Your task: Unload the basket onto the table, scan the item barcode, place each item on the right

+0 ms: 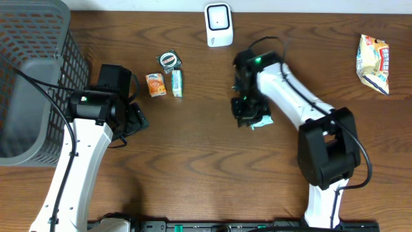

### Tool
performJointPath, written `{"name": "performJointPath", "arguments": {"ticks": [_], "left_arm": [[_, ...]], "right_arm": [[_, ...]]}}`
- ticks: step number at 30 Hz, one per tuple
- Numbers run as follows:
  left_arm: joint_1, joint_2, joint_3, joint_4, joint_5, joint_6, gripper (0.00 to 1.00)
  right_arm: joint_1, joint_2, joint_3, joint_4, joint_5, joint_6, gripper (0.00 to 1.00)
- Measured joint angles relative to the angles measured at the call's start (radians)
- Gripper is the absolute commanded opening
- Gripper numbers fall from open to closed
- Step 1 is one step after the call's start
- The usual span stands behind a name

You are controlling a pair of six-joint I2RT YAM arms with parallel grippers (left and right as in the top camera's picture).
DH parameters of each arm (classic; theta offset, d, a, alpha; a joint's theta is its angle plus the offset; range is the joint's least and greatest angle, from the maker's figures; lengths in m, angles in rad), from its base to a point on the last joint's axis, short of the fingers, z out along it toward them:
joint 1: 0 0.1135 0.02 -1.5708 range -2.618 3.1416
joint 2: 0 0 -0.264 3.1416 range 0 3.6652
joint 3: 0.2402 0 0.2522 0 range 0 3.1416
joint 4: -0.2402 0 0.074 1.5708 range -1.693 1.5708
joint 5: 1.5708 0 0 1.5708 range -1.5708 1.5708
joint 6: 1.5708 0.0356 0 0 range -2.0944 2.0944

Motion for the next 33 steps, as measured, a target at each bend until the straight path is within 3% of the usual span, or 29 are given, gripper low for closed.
{"name": "performJointPath", "arguments": {"ticks": [11, 23, 27, 29, 31, 33], "left_arm": [[0.000, 0.000, 0.000, 0.000, 0.000, 0.000, 0.98], [0.000, 0.000, 0.000, 0.000, 0.000, 0.000, 0.98], [0.000, 0.000, 0.000, 0.000, 0.000, 0.000, 0.98], [0.000, 0.000, 0.000, 0.000, 0.000, 0.000, 0.98], [0.000, 0.000, 0.000, 0.000, 0.000, 0.000, 0.98], [0.000, 0.000, 0.000, 0.000, 0.000, 0.000, 0.98]], "right_arm": [[0.010, 0.000, -0.117, 0.053, 0.137, 0.127, 0.18], [-0.156, 0.000, -0.115, 0.219, 0.207, 0.164, 0.27], [-0.221, 0.000, -0.053, 0.149, 0.207, 0.171, 0.38], [-0.249, 0.000, 0.002, 0.115, 0.198, 0.166, 0.48], [-0.277, 0.000, 0.057, 0.102, 0.158, 0.140, 0.67], [-0.289, 0.000, 0.075, 0.103, 0.115, 0.120, 0.72]]}}
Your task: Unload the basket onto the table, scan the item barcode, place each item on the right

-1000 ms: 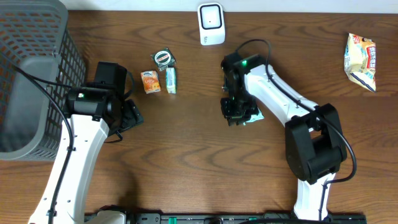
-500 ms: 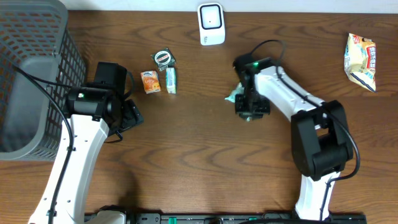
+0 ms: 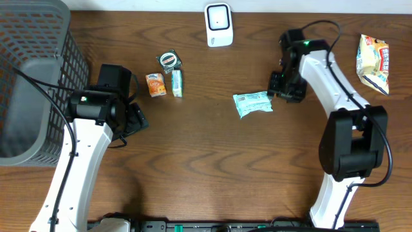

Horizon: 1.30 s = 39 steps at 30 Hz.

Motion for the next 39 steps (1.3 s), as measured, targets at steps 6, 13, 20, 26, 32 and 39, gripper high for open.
{"name": "performJointPath", "arguments": {"ticks": [6, 13, 20, 26, 32, 39], "left_arm": [[0.000, 0.000, 0.000, 0.000, 0.000, 0.000, 0.98], [0.000, 0.000, 0.000, 0.000, 0.000, 0.000, 0.98], [0.000, 0.000, 0.000, 0.000, 0.000, 0.000, 0.98], [0.000, 0.000, 0.000, 0.000, 0.000, 0.000, 0.98], [0.000, 0.000, 0.000, 0.000, 0.000, 0.000, 0.98], [0.000, 0.000, 0.000, 0.000, 0.000, 0.000, 0.98]], "right_arm": [[-0.004, 0.000, 0.005, -0.056, -0.214, -0.105, 0.72], [0.066, 0.000, -0.007, -0.129, -0.226, -0.164, 0.64], [0.126, 0.000, -0.090, 0.027, -0.197, -0.025, 0.65], [0.099, 0.000, -0.160, 0.162, -0.193, 0.203, 0.63], [0.016, 0.000, -0.192, 0.251, -0.313, 0.293, 0.64], [-0.042, 0.000, -0.228, 0.279, -0.368, 0.341, 0.66]]}}
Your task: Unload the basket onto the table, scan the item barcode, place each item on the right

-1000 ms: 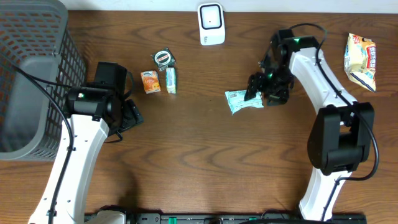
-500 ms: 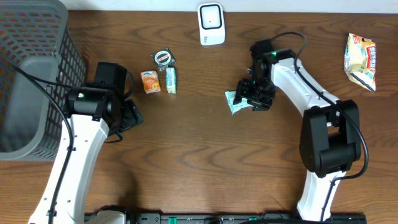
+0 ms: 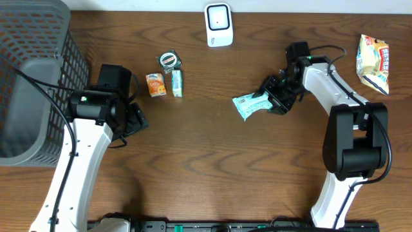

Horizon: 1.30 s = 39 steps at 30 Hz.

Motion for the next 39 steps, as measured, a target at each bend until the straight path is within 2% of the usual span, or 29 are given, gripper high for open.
{"name": "performJointPath", "arguments": {"ticks": [11, 13, 19, 24, 28, 39], "left_arm": [[0.000, 0.000, 0.000, 0.000, 0.000, 0.000, 0.97], [0.000, 0.000, 0.000, 0.000, 0.000, 0.000, 0.98], [0.000, 0.000, 0.000, 0.000, 0.000, 0.000, 0.97], [0.000, 0.000, 0.000, 0.000, 0.000, 0.000, 0.98], [0.000, 0.000, 0.000, 0.000, 0.000, 0.000, 0.98], [0.000, 0.000, 0.000, 0.000, 0.000, 0.000, 0.98]], "right_arm": [[0.009, -0.027, -0.154, 0.252, -0.084, 0.069, 0.56], [0.010, -0.032, -0.174, 0.293, -0.097, 0.077, 0.50], [0.011, -0.035, -0.205, 0.349, -0.097, 0.069, 0.23], [0.011, -0.035, -0.209, 0.352, -0.094, -0.014, 0.14], [0.011, -0.035, -0.208, 0.346, -0.113, -0.079, 0.01], [0.019, -0.098, -0.208, 0.317, -0.315, -0.319, 0.01]]}}
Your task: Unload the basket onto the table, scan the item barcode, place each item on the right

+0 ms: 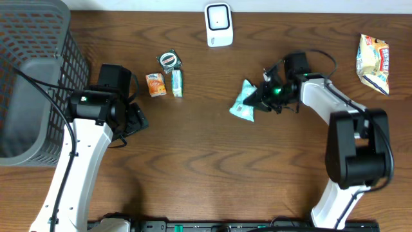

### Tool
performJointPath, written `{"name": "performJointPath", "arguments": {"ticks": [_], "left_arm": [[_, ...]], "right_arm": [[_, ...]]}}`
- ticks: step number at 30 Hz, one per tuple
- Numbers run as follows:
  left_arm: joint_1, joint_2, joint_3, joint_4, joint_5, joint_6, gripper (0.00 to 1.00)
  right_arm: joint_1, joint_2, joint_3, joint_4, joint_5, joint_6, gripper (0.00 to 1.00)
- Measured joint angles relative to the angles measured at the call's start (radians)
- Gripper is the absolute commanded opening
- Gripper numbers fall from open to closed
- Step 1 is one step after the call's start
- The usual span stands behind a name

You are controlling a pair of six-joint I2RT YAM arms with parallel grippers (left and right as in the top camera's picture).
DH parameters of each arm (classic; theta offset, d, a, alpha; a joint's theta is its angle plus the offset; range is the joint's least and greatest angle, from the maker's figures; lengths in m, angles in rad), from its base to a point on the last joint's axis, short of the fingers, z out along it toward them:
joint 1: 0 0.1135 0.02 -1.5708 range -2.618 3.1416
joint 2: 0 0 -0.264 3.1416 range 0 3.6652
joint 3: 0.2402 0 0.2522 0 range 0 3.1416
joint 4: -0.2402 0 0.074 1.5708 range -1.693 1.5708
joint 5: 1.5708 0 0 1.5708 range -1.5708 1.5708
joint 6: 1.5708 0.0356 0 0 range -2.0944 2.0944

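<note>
A small pale-green packet (244,102) with a white barcode label is tipped up off the table, right of centre. My right gripper (260,97) is shut on its right edge and holds it lifted. The white scanner (219,24) stands at the far edge of the table, up and to the left of the packet. At the left my left gripper (135,119) rests low on the table; its fingers are too dark to read.
A grey mesh basket (38,77) fills the far left corner. An orange packet (155,84), a green-white packet (177,83) and a small round item (169,59) lie left of the scanner. A yellow snack bag (374,62) lies at the far right.
The green packet lay flat with my right gripper at its right end. Now the gripper holds it tipped up on edge, lifted off the wood. The left arm is unchanged.
My right gripper was first down over the green packet near the table's centre. Then it stood apart to the right, with the packet flat on the table. Then it was at the packet's right end, and now it holds the packet tilted up.
</note>
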Motion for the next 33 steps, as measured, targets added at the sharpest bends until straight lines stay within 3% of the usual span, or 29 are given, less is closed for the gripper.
{"name": "performJointPath", "arguments": {"ticks": [6, 13, 20, 33], "left_arm": [[0.000, 0.000, 0.000, 0.000, 0.000, 0.000, 0.98], [0.000, 0.000, 0.000, 0.000, 0.000, 0.000, 0.98], [0.000, 0.000, 0.000, 0.000, 0.000, 0.000, 0.97], [0.000, 0.000, 0.000, 0.000, 0.000, 0.000, 0.98]], "right_arm": [[0.047, -0.180, 0.000, 0.010, -0.124, -0.158, 0.01], [0.148, -0.325, 0.000, 0.030, -0.079, -0.287, 0.01], [0.226, -0.361, 0.000, 0.058, -0.013, -0.312, 0.01], [0.234, -0.361, 0.000, 0.058, -0.011, -0.264, 0.01]]}}
